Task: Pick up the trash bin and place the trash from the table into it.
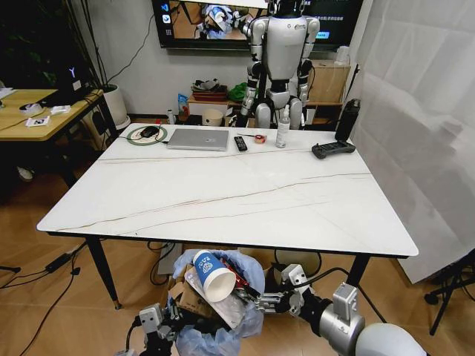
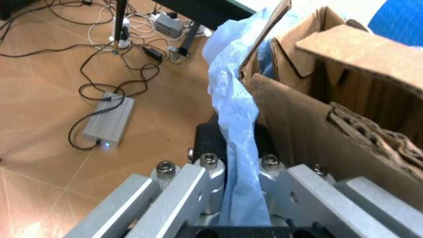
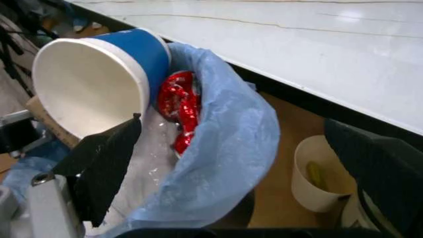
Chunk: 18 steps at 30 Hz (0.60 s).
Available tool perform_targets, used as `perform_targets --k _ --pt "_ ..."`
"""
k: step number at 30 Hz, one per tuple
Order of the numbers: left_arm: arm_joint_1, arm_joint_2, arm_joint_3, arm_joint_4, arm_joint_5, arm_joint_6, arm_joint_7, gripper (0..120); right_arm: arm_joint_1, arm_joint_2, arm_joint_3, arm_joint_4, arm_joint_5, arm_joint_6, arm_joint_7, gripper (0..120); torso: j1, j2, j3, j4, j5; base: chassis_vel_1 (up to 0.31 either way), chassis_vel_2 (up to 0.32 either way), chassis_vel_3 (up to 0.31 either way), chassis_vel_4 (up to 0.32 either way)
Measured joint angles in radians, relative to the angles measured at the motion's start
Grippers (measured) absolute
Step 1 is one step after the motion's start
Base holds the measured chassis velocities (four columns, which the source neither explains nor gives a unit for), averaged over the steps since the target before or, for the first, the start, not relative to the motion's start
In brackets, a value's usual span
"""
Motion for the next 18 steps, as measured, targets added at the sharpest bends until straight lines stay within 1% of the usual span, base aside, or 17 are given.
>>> perform_targets --k 4,7,8,10,12,14,16,18 --pt "0.001 0.0 0.0 0.0 -0.002 -0.001 0.0 0 -0.031 0.007 0.035 0.006 -0.007 -0.004 0.011 100 0.0 0.0 0.0 0.0 0.0001 0.0 0.0 0.0 0.0" --pt "0.001 0.004 0.003 0.0 -0.006 -0.001 0.0 0 -0.101 0.035 0.119 0.012 -0.038 -0.003 0.014 100 0.0 0.0 0.0 -0.0001 -0.0001 0.0 0.0 0.0 0.0" --pt "0.001 0.004 0.003 0.0 -0.006 -0.001 0.0 0 -0.101 0.035 0.119 0.012 -0.038 -0.003 0.014 100 0.0 0.0 0.0 -0.0001 -0.0001 0.0 0.0 0.0 0.0" --pt "0.002 0.016 0.007 -0.003 -0.006 -0.001 0.0 0 -0.13 0.058 0.17 0.013 -0.051 -0.002 0.017 100 0.0 0.0 0.0 -0.0003 -0.0003 0.0 0.0 0.0 0.0" --pt "0.01 0.026 0.008 -0.011 -0.006 -0.001 -0.001 0 -0.138 0.081 0.213 0.011 -0.063 0.005 0.023 100 0.0 0.0 0.0 -0.0001 0.0 0.0 0.0 0.0 0.0" --pt "0.012 0.029 0.007 -0.014 -0.006 -0.002 -0.001 0 -0.14 0.088 0.225 0.01 -0.063 0.006 0.026 100 0.0 0.0 0.0 0.0001 0.0 0.0 0.0 0.0 0.0" --pt "0.015 0.045 0.004 -0.024 -0.009 -0.003 -0.001 0 -0.166 0.122 0.289 0.01 -0.067 0.014 0.039 100 0.0 0.0 0.0 0.0003 0.0 0.0 0.0 0.0 0.0" --pt "0.013 0.064 -0.004 -0.035 -0.022 -0.001 -0.002 0 -0.217 0.172 0.372 0.009 -0.102 0.048 0.047 100 0.0 0.0 0.0 -0.0002 -0.0003 0.0 0.0 0.0 0.0"
